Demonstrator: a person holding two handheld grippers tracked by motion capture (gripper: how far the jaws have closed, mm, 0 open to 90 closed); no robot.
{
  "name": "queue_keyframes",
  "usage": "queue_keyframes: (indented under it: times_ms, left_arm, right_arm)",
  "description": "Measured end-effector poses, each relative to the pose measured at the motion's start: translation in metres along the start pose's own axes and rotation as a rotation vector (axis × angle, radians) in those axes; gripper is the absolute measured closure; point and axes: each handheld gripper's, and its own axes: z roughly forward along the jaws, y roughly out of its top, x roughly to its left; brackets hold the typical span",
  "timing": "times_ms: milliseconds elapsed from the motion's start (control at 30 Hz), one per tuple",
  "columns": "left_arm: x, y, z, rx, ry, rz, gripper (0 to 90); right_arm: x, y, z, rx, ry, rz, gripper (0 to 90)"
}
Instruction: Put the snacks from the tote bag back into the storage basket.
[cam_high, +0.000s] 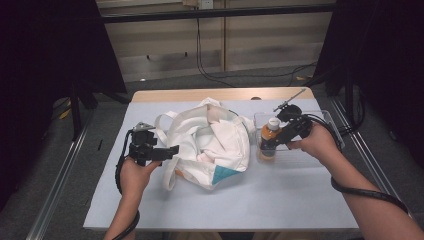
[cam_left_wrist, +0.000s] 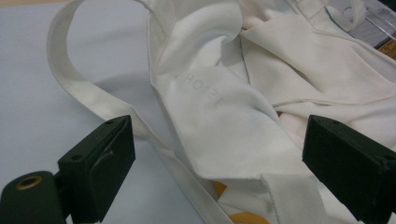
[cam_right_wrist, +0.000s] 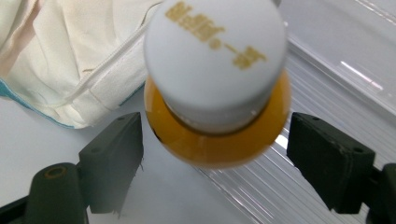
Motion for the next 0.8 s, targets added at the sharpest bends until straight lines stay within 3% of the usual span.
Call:
queue_keyframes:
  times_ms: [333, 467, 800]
  left_arm:
    - [-0.001, 0.001, 0.000, 0.008, 0.003, 0.016, 9.4]
    - [-0.002, 0.000, 0.002, 0.002, 0.003, 0.003, 9.4]
    - [-0.004, 0.001, 0.002, 0.013, 0.005, 0.024, 9.3]
  right_arm:
    - [-0.004, -0.013, -0.013, -0.027, 0.011, 0.042, 16.9]
    - [-0.005, -0.020, -0.016, -0.025, 0.011, 0.043, 16.7]
    - [-0.008, -0.031, -0.019, -0.041, 0.018, 0.055, 15.7]
